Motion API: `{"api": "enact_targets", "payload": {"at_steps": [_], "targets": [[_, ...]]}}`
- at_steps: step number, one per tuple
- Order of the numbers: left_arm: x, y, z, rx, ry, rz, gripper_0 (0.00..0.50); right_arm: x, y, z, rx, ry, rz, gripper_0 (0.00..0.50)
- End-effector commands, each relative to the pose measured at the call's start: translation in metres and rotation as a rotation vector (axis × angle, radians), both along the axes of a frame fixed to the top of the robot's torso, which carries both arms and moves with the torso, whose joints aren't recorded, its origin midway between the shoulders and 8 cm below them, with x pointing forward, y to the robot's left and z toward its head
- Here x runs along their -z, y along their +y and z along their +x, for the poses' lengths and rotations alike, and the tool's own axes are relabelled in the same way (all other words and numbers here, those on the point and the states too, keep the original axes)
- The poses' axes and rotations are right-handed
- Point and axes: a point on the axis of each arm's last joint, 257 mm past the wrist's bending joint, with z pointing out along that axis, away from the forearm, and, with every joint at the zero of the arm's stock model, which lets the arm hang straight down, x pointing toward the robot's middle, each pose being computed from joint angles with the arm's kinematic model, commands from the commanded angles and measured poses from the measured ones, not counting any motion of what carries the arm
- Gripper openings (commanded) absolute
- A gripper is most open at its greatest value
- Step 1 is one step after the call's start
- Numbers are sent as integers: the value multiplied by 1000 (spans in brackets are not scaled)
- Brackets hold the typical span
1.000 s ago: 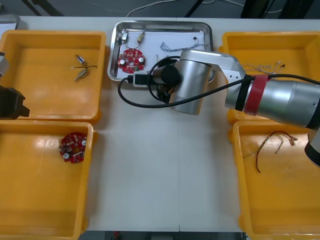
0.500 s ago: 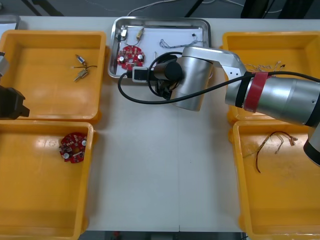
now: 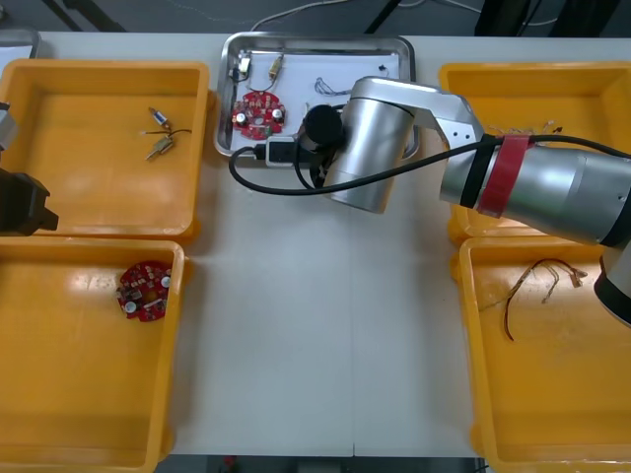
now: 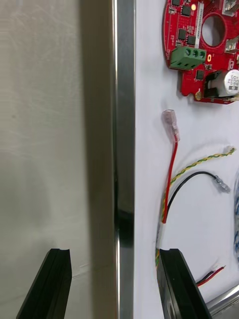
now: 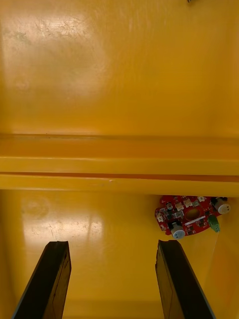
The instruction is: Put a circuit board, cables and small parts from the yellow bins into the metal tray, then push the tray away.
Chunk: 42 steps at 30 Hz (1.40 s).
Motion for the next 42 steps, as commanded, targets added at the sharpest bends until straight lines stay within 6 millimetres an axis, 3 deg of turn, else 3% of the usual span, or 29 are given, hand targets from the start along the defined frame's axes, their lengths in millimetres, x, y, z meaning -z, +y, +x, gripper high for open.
{"api": "enact_targets", "payload": {"at_steps": [1,10,22,34,42], "targets": [[-21,5,6,82,-38,58,500,-54,33,-13,-35,-3,41,500],[-21,5,6,82,-38,58,500,-74,-3,-44,116,138,65,500],[-21,5,6,82,-38,58,500,-102,-76,-86,475,331,369,500],[-21,5,6,82,-38,58,500,-102,-171,-121,867,423,546,500],[-21,5,6,82,-38,58,500,-95,-222,-135,1096,404,702,500]]}}
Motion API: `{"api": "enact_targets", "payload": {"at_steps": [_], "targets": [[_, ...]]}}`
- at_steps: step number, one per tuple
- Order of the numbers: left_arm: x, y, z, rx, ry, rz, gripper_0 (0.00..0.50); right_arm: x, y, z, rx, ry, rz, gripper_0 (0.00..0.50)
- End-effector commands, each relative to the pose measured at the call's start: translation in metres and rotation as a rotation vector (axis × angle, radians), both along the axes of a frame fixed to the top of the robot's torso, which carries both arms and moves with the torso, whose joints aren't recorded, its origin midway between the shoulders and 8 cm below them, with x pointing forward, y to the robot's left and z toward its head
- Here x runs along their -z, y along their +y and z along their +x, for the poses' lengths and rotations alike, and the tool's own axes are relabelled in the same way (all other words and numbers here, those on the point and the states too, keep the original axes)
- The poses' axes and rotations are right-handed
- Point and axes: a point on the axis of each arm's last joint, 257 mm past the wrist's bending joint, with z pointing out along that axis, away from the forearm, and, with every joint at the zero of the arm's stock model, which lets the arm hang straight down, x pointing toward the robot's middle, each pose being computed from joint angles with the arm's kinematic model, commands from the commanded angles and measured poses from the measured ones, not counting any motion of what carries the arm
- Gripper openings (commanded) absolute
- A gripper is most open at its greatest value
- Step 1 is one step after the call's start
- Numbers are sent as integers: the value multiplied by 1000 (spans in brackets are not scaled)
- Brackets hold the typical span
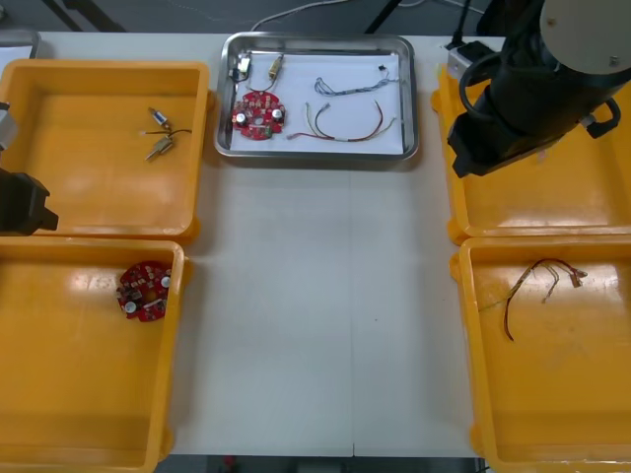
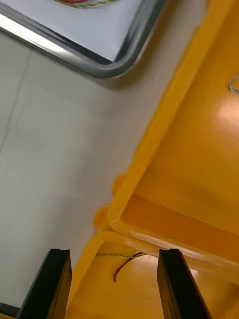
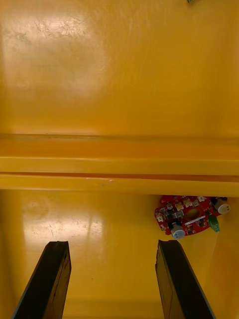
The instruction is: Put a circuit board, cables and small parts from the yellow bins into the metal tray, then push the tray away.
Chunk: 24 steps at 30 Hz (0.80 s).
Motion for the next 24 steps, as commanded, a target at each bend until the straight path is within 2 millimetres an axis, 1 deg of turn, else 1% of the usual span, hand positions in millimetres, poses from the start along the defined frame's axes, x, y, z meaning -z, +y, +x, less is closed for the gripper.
{"api": "enact_targets", "payload": {"at_steps": [1,2,3,8,9,11,12,14,15,20,23,24], "targets": [[-21,5,6,82,-39,58,500,-4,-46,-11,172,-21,45,500],[-21,5,6,82,-39,58,500,-3,-56,-13,207,-20,54,500],[-21,5,6,82,-39,58,500,-3,-59,-15,221,-22,58,500],[-21,5,6,82,-39,58,500,5,-93,-30,354,-9,130,500],[-21,5,6,82,-39,58,500,6,-97,-33,363,-6,137,500],[-21,5,6,82,-39,58,500,13,-111,-41,395,9,151,500],[-21,5,6,82,-39,58,500,15,-114,-43,402,10,151,500],[-21,5,6,82,-39,58,500,20,-127,-51,433,17,161,500],[-21,5,6,82,-39,58,500,21,-128,-52,437,17,165,500],[-21,5,6,82,-39,58,500,30,-148,-63,495,30,195,500],[-21,5,6,82,-39,58,500,35,-156,-70,516,37,200,500],[-21,5,6,82,-39,58,500,36,-156,-71,515,37,201,500]]}}
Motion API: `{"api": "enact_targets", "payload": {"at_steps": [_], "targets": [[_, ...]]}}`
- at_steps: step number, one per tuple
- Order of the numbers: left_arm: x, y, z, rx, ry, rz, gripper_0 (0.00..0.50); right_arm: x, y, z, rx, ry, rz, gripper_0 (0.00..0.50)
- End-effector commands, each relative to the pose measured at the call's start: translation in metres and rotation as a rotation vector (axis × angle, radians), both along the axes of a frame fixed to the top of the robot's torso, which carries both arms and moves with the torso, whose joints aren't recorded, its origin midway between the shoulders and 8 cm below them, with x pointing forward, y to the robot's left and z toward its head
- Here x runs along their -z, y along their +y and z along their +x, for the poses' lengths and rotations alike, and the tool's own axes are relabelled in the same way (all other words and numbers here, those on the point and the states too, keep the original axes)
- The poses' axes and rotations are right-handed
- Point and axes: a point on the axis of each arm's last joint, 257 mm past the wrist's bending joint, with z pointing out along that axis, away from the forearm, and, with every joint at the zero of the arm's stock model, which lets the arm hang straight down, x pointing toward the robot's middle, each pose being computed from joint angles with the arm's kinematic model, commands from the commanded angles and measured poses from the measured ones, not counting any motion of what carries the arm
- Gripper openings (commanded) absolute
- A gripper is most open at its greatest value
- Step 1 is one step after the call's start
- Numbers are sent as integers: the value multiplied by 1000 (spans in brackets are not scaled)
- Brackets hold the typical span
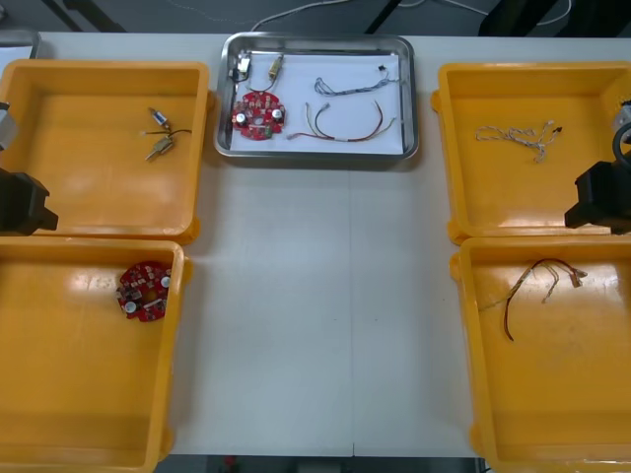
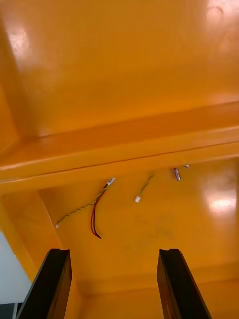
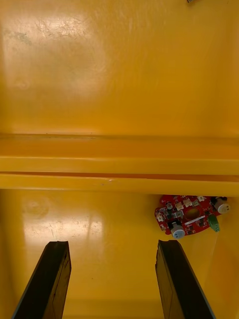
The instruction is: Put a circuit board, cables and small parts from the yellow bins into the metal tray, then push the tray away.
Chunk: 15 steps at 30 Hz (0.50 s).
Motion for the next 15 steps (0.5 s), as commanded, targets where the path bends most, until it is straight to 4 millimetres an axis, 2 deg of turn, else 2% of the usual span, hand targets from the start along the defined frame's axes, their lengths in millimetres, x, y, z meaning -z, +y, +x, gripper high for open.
{"api": "enact_targets", "payload": {"at_steps": [1,11,15], "targets": [[-21,5,6,82,-39,59,500,-7,-25,-13,37,-19,-20,500],[-21,5,6,82,-39,59,500,15,-38,-36,47,-10,-87,500],[-21,5,6,82,-39,59,500,23,-37,-46,34,-9,-90,500]]}}
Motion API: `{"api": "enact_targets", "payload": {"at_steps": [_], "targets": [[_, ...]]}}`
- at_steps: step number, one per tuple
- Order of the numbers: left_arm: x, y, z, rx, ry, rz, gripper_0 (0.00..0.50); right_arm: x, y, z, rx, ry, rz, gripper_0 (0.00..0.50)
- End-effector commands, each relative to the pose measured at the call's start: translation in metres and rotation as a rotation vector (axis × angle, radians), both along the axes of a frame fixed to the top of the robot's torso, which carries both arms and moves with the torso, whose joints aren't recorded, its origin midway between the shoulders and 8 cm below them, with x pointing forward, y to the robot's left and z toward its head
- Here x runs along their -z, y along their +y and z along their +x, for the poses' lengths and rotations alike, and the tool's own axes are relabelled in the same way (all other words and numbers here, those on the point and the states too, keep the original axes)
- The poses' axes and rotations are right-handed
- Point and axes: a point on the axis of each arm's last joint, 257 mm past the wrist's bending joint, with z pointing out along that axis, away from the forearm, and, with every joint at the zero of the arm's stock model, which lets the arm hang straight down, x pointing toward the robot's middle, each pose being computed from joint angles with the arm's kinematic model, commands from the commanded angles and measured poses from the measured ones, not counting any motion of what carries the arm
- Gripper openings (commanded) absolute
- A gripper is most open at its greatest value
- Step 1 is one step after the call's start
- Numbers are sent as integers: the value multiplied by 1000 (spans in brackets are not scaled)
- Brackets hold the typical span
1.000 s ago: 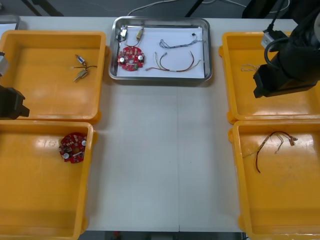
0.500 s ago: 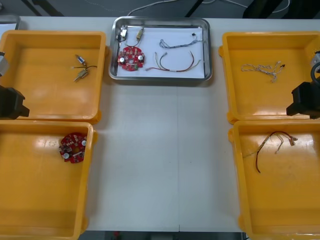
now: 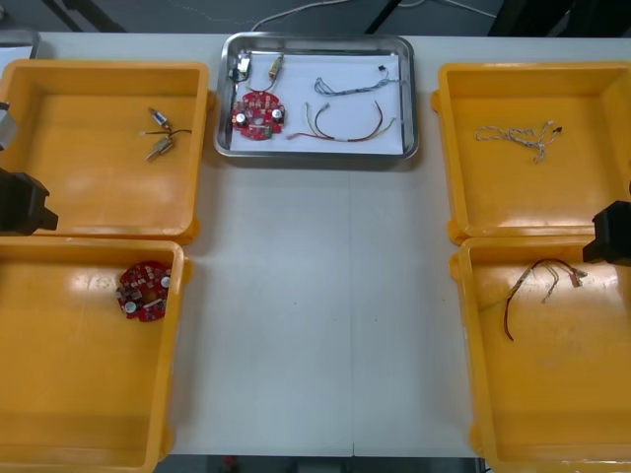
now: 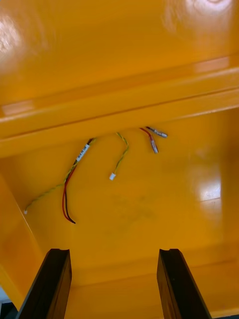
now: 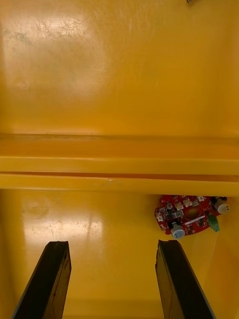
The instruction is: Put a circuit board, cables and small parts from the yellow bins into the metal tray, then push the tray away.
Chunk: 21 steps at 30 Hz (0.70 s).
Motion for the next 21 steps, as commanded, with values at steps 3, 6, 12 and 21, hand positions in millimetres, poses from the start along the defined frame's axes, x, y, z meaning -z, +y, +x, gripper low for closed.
{"api": "enact_targets", "payload": {"at_steps": [3,6,12,21], "targets": [[-21,5,6,82,-39,59,500,-4,-12,-16,-19,-34,-52,500],[-21,5,6,82,-39,59,500,-4,-7,-19,-33,-45,-53,500],[-21,5,6,82,-39,59,500,-6,4,-20,-54,-70,-35,500],[-21,5,6,82,-39,59,500,-11,9,-18,-80,-109,-61,500]]}}
